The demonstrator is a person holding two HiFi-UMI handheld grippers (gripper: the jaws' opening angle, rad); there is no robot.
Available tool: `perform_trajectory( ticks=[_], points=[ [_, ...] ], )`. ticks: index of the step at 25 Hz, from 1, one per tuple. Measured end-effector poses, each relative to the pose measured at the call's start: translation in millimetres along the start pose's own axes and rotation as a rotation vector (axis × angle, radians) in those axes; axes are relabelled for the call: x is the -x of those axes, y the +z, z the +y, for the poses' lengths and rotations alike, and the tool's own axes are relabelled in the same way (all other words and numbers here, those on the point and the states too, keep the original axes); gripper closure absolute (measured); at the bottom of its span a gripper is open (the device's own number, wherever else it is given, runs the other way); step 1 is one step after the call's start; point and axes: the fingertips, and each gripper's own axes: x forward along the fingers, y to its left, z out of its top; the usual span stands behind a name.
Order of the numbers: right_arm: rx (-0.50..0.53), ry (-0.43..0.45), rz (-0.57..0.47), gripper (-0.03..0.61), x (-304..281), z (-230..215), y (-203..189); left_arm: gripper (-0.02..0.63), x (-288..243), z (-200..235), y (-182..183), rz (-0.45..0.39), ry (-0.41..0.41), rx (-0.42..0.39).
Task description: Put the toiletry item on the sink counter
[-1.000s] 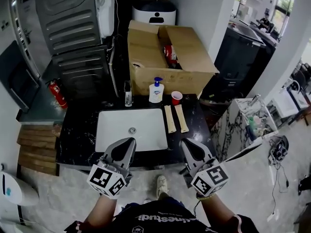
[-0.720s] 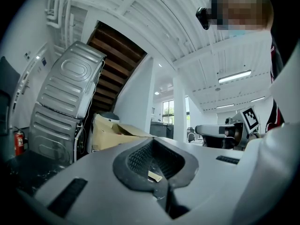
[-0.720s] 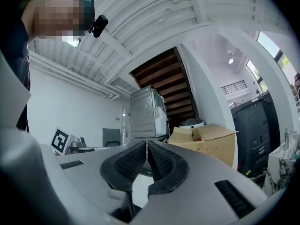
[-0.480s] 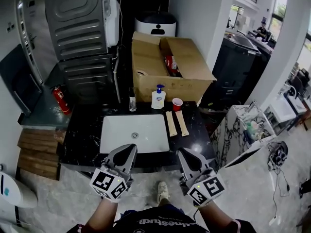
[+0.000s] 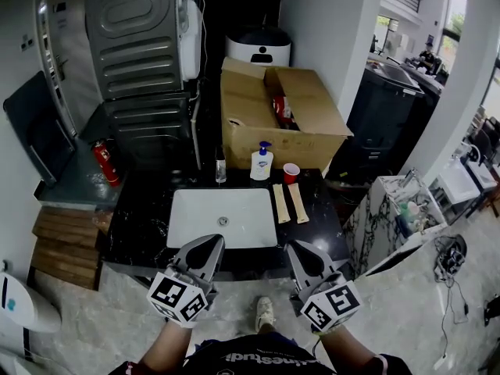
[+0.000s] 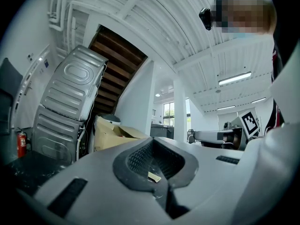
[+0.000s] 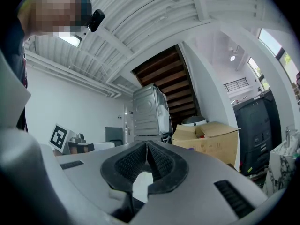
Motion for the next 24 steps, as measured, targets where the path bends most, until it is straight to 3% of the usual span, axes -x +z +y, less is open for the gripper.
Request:
perform_trajectory(
  ticks=[24],
  points=[
    [-0.005,0.014,0.042,0.535,-13.4,1.1,-12.1,0.598,-6.8,7.6,-9.8,0.008,-0.009,0.008]
  ],
)
